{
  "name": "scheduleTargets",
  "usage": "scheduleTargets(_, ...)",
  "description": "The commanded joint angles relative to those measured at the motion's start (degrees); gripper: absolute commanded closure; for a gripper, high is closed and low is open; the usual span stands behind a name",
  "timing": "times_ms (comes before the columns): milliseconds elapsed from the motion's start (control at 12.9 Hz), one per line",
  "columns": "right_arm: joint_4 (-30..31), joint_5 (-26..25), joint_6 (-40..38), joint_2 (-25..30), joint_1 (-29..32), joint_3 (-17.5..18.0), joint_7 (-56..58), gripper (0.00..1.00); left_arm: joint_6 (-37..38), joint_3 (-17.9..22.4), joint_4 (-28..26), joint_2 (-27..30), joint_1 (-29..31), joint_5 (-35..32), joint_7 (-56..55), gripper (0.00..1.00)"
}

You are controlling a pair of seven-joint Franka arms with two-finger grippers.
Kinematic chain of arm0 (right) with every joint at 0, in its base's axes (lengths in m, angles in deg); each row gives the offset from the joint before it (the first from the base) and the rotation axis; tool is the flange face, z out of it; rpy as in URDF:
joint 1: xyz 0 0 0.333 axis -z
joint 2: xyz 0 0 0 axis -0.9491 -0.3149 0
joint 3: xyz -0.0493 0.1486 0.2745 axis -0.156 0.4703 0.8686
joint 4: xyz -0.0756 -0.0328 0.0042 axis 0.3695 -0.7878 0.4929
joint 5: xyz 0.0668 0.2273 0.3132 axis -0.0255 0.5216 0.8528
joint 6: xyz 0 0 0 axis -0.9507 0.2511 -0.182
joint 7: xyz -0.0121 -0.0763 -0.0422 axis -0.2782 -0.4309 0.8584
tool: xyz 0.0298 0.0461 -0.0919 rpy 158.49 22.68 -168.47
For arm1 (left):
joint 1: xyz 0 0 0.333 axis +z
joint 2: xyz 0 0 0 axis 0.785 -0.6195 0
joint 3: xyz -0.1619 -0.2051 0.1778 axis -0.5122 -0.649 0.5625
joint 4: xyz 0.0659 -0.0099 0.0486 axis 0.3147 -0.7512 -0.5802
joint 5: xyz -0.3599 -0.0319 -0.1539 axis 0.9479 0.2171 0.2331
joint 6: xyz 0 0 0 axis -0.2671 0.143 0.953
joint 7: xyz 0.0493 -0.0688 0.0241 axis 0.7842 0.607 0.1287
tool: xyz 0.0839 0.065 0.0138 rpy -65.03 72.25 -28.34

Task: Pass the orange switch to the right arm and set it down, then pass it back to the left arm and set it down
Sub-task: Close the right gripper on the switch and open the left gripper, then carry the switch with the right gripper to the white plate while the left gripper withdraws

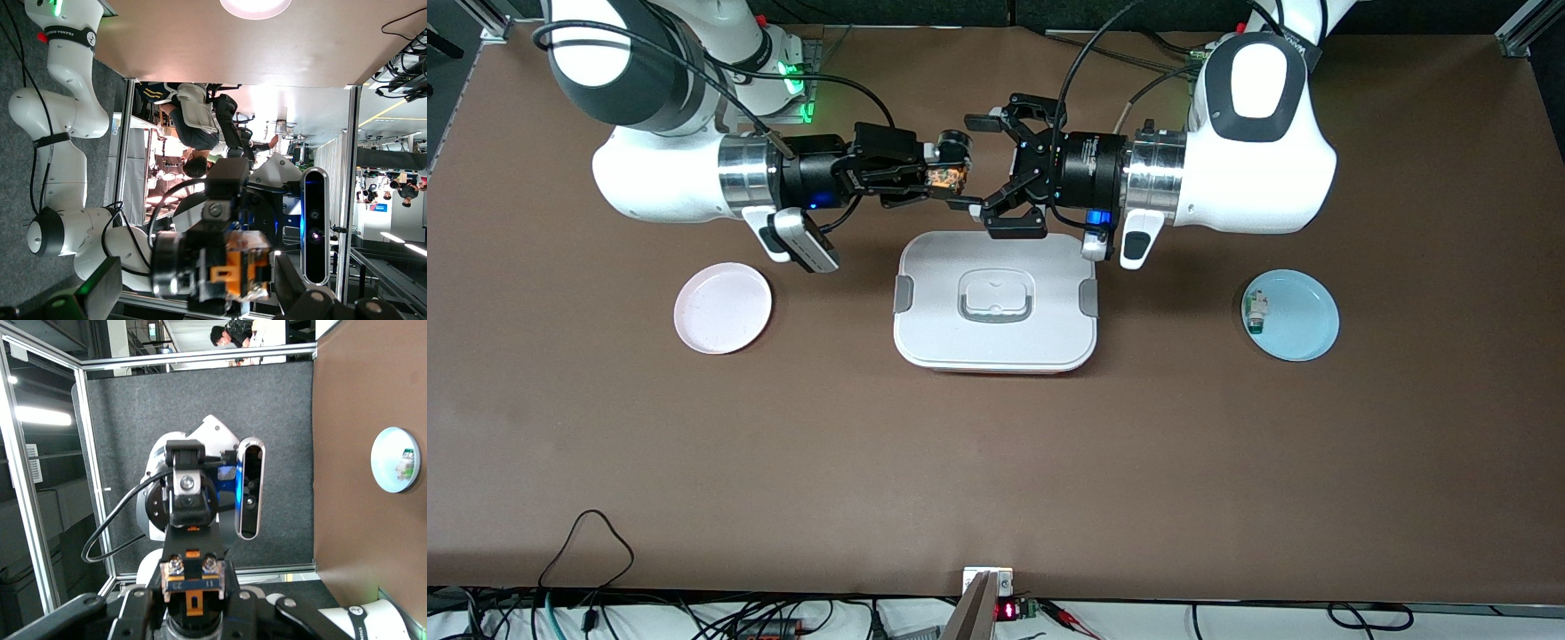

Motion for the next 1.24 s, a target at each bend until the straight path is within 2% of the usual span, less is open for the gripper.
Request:
scheduleTargets(0,0.9,-3.4,-0.6,1.4,2.7,0.3,0.9,0.81,0.0,0.0,1.3,-0.7,-0.2,-0.3,-0.4,0.00)
scheduleTargets(232,0.9,-9.6,-2.2,1.8,5.0,0.3,0.8,0.81,0.3,0.4,1.3,-0.7,0.0,-0.9,0.6,0.00)
scheduleTargets(309,1.0,-11.9,-4.3,2.1,6.5,0.3,0.8,0.81,0.7,0.2,1.4,-0.5,0.3,-4.5,2.9,0.00)
scheduleTargets(464,0.7,-19.5,-7.2,2.1,9.9,0.3,1.1,0.82,4.0,0.0,3.8,-0.4,0.2,-14.3,7.6,0.00)
scheduleTargets(618,0.4,-30.0,-9.0,1.7,13.2,0.3,5.1,0.82,9.3,0.1,4.2,0.0,0.4,-23.6,15.4,0.00)
scheduleTargets(773,0.4,-40.4,-9.4,0.8,15.6,0.3,10.0,0.82,18.5,0.0,6.7,0.0,0.5,-37.0,25.5,0.00)
scheduleTargets(928,0.4,-48.2,-10.2,0.3,17.4,0.3,15.1,0.82,26.1,0.4,9.0,0.0,0.9,-43.3,32.9,0.00)
scheduleTargets(1082,0.2,-57.6,-10.3,0.0,19.2,0.3,22.9,0.82,28.4,-0.2,9.8,0.1,0.9,-54.1,39.4,0.00)
scheduleTargets(1160,0.2,-64.3,-10.1,-0.3,19.2,0.3,25.0,0.82,28.8,-0.3,9.9,1.1,0.9,-58.4,39.7,0.00)
